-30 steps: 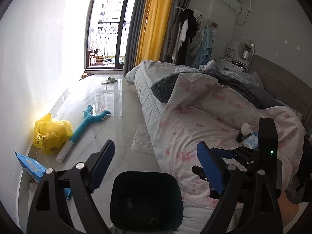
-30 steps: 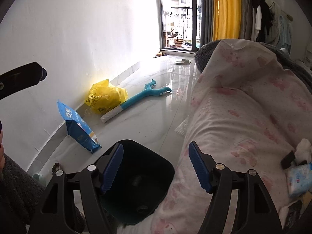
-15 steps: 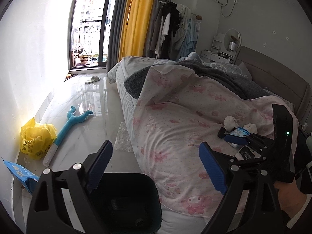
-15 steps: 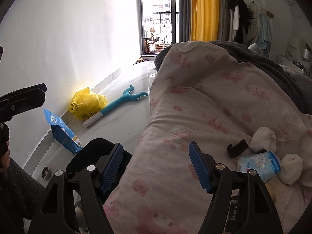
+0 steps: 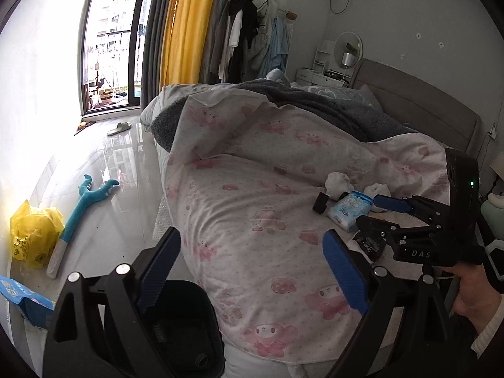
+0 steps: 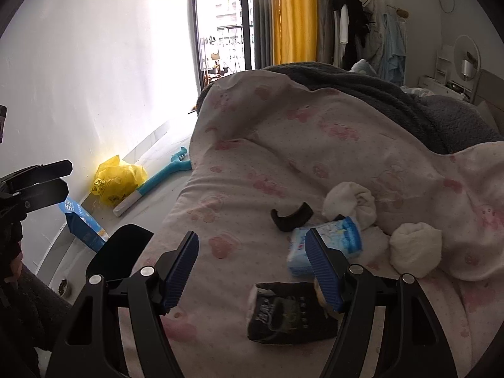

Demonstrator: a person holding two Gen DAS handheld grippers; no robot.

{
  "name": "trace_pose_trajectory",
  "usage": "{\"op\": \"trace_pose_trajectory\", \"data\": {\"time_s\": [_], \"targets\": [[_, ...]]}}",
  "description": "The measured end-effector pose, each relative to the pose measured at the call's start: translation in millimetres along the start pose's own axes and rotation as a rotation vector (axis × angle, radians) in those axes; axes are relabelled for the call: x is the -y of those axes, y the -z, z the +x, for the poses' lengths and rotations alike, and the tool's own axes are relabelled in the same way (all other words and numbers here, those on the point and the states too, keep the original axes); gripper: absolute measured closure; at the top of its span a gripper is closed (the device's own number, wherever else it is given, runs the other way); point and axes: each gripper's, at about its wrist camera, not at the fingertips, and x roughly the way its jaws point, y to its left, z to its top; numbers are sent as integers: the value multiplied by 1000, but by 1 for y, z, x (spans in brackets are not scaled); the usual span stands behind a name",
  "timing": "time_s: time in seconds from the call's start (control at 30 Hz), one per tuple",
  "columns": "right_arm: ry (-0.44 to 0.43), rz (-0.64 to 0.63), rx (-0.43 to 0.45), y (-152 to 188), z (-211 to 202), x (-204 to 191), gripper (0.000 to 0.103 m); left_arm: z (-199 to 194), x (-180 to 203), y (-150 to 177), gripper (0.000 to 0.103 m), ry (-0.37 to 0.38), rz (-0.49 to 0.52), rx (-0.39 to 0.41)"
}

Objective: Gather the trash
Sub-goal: 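Move both tools back over the bed toward the remaining trash, then grasp the black snack wrapper with the left tool while the right tool grasps another tape core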

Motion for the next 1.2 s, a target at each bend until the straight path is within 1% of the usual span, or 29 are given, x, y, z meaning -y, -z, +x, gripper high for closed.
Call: {"op": "trace_pose_trajectory", "data": {"time_s": [0.1,0.3,0.47,0.53,0.67,0.87,1.0,1.2], "targets": [[14,13,-2,4,-4,13,32,8,9,0,10,20,0,-9],[29,18,-24,13,-6,31,32,26,30,2,10,44,33,-34],[50,-13,-56,22,-3,39,33,38,46,5,10,70,52,-54],[68,-35,-65,26,-3,42,39,42,51,6,10,85,47,-59],[78,-64,-83,33,-1,48,42,51,62,7,10,103,48,-71],[50,-71,-108,37,5,52,50,64,83,9,10,124,73,-83],[33,-82,-138,41,11,54,57,71,95,9,10,123,126,-78],[-19,-47,-132,43,13,67,66,77,111,10,10,178,157,-80]]}}
